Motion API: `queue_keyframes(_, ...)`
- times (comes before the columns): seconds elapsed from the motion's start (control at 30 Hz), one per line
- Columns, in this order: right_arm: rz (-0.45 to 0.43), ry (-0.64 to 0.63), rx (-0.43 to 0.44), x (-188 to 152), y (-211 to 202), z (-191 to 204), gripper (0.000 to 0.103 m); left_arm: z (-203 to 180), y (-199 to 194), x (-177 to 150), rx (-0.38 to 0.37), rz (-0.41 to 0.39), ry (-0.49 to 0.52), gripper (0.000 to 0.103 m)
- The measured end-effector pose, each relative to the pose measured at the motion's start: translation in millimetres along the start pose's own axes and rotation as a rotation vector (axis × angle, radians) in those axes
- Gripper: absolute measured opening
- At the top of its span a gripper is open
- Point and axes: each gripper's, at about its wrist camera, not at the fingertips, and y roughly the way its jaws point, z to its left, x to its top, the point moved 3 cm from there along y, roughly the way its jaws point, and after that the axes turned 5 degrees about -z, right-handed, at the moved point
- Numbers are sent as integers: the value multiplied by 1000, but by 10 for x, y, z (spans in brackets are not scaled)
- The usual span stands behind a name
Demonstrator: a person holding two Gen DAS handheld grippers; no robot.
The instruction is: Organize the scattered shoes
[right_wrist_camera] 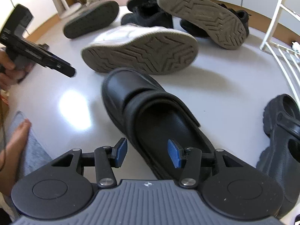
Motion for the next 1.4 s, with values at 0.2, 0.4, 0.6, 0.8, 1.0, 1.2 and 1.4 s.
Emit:
queue_keyframes(0.2,15,-19,-33,-38,25,-14,53,4,-5,17,-6,-1,-9,79)
queue_keyframes(0.4,9,13,-126,-23,-3,-207,53,6,-9,13,-6,-1,-9,79)
queue_keyframes(0.6,6,57,-164,-18,-7,-344,52,4,-3,19,-5,1,-8,79)
queue_keyframes(0.8,10,109,-105,-11,-1,-339,52,-3,-2,20,-5,0,-8,79)
queue_keyframes(1.0,1,199,-20,31,14,-318,65,-14,7,17,-2,2,-9,79)
queue_keyframes(1.2,-28,279,18,114,42,-324,68,-35,4,14,9,-2,25,79)
queue_keyframes(1.4,-15,327,-15,145,144,-390,68,-8,3,5,4,2,11,79)
